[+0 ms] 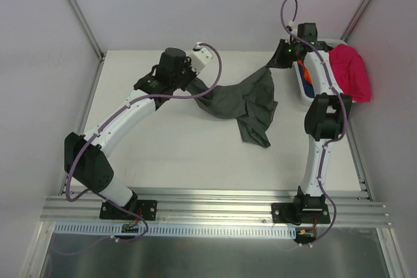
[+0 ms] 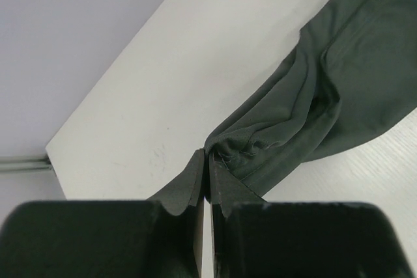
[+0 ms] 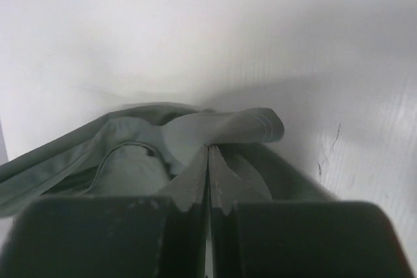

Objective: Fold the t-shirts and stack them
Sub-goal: Move the tshirt to the center of the board

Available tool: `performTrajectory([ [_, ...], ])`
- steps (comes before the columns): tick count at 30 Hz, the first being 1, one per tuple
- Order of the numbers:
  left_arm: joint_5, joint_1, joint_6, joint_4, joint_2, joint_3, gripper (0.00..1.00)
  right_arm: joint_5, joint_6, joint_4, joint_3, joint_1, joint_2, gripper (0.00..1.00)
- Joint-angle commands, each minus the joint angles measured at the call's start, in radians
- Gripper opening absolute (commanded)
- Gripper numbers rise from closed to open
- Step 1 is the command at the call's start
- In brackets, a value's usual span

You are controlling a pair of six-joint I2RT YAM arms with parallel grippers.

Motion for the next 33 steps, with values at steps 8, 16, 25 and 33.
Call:
performTrajectory([
  [8,0.018,0.047,0.030,0.023,-0.131,0.054,0.01,-0.021,-0.058,-0.032,-0.139,-0.025,-0.506,0.01],
  [16,0.013,0.047,0.089,0.025,-0.195,0.177,0.00,0.006,-0.096,-0.076,-0.291,-0.025,-0.793,0.01],
  [25,0.021,0.048,0.156,0.018,-0.322,0.171,0.00,0.000,-0.121,-0.110,-0.369,-0.072,-1.073,0.01],
  [33,0.160,0.048,0.181,0.000,-0.467,0.114,0.00,-0.009,-0.122,-0.135,-0.325,-0.099,-1.189,0.01],
])
